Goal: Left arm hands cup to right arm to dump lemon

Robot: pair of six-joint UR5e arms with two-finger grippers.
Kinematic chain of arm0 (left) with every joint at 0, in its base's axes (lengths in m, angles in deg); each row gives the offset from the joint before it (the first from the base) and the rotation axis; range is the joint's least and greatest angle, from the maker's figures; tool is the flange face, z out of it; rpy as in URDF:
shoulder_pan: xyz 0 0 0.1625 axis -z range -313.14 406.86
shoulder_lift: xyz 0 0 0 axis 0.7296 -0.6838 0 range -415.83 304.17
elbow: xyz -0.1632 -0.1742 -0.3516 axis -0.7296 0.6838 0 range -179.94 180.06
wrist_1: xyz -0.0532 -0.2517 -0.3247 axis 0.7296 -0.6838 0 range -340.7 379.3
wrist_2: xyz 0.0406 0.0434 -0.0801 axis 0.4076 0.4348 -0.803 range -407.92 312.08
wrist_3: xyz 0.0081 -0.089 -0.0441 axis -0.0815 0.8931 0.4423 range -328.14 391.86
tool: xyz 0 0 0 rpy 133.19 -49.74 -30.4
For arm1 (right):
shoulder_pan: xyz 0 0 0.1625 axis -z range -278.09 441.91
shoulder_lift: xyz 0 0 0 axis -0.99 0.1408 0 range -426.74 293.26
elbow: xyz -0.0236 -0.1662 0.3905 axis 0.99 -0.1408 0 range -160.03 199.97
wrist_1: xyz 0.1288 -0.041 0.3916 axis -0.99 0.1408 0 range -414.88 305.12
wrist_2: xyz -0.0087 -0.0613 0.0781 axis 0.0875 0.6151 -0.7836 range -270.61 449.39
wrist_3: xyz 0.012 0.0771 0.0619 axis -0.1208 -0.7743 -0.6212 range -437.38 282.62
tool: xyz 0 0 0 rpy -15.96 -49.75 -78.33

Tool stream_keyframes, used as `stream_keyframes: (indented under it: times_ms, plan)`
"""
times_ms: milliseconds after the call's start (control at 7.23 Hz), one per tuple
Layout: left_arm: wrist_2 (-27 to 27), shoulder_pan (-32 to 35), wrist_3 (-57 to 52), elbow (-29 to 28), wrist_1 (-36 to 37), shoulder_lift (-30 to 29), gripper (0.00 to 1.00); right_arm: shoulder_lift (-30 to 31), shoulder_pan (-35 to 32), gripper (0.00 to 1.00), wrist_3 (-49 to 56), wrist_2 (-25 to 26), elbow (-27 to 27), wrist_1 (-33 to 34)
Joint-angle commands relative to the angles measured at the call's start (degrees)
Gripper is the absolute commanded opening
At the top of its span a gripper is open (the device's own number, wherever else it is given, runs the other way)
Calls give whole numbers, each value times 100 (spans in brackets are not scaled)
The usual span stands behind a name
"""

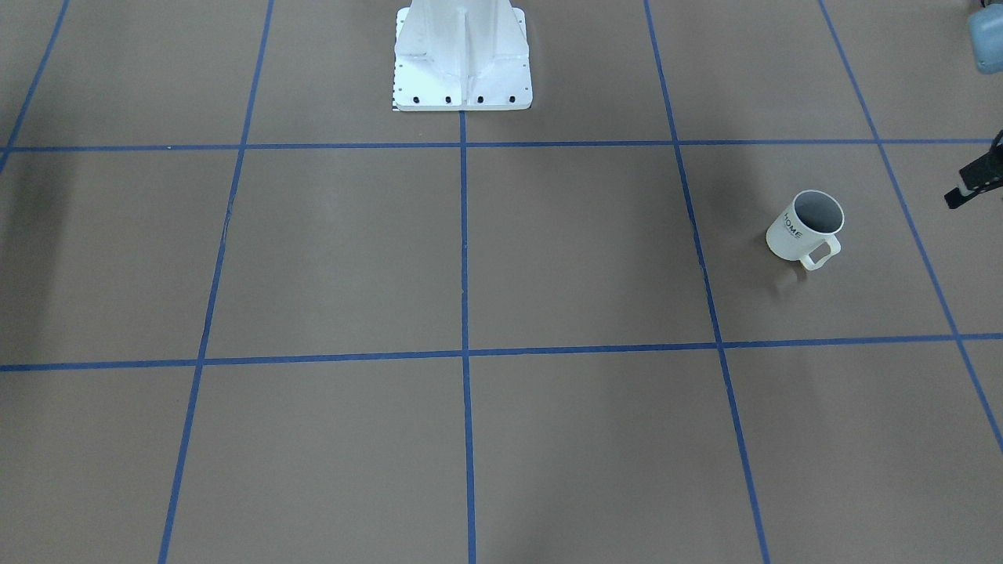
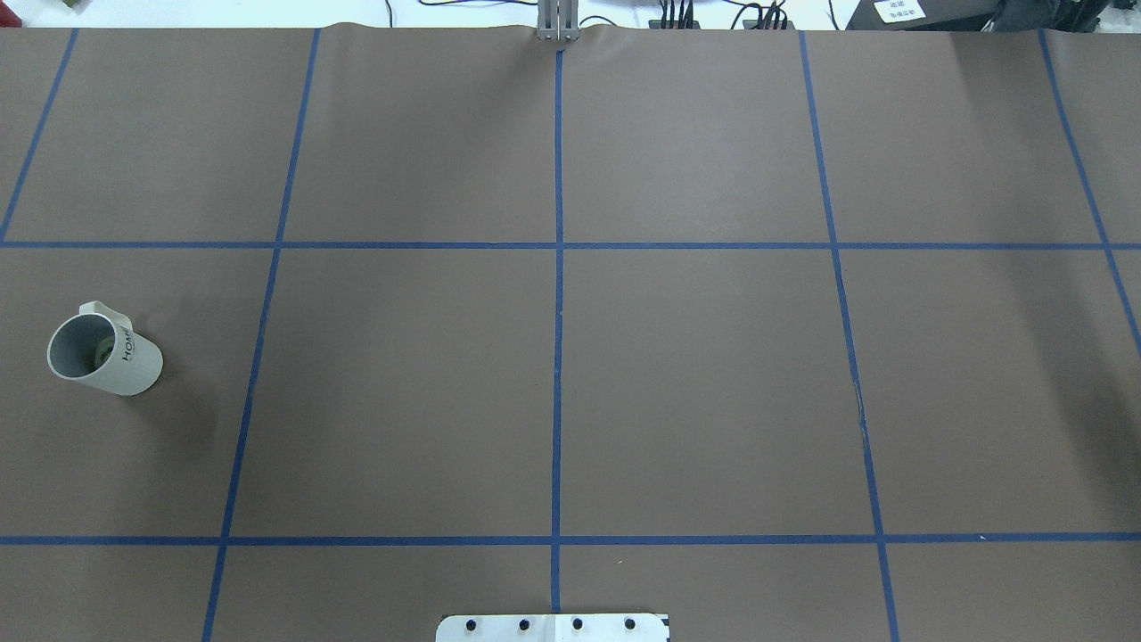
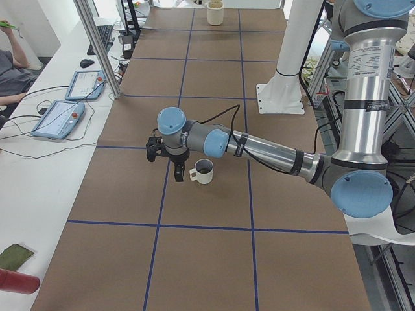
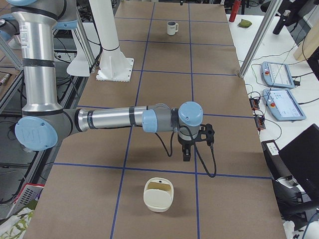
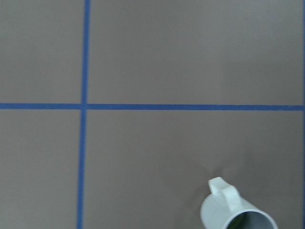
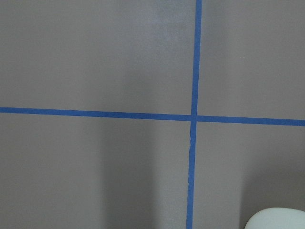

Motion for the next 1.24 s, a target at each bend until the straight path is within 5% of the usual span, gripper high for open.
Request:
stream_keyframes:
  times_ms: [0,277,1106]
  plan:
    - [392,-629,1651,72,-1051,254,100,-37,42,100,-19,-8,-71,-8]
    - [1008,-1298,2517,46,-1900,572,100,-45,51,100,-27,-8,-62,1]
    - [1019,-1906,2520,-103,-1901,783,100,-45,42,100,-28,-17,-27,1]
